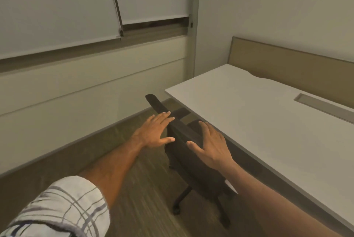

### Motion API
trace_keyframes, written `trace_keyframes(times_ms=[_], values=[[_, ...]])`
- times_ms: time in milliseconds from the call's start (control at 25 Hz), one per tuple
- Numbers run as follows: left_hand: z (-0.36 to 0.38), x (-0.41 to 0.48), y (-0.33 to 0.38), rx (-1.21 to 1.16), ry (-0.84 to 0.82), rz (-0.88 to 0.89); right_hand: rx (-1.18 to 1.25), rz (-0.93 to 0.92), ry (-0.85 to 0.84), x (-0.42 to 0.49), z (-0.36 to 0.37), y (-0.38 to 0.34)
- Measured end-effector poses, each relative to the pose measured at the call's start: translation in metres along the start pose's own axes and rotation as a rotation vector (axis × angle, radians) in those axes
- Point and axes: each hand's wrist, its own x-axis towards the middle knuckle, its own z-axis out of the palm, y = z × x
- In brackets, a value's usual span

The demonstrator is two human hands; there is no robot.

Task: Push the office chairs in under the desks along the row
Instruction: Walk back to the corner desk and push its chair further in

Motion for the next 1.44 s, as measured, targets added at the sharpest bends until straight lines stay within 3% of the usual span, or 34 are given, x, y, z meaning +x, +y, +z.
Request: trace_keyframes(times_ms=[160,360,520,720,840,1040,1440], values=[[-0.010,0.054,-0.068,0.037,-0.073,0.064,0.010,0.125,-0.003,0.049,0.002,-0.015],[-0.001,0.127,-0.155,0.052,-0.160,0.192,-0.093,0.293,-0.239,0.075,0.028,-0.034],[0.014,0.170,-0.192,0.096,-0.185,0.399,-0.227,0.407,-0.150,0.071,0.037,-0.048],[0.006,0.200,-0.192,0.026,-0.236,0.556,-0.223,0.562,-0.087,0.073,0.039,-0.056],[0.012,0.197,-0.187,-0.005,-0.171,0.565,-0.222,0.614,-0.058,0.069,0.038,-0.064],[0.026,0.177,-0.176,-0.034,-0.027,0.549,-0.257,0.600,0.005,0.040,0.047,-0.076],[0.024,0.145,-0.113,-0.047,-0.013,0.632,-0.309,0.597,0.054,-0.025,0.035,-0.046]])
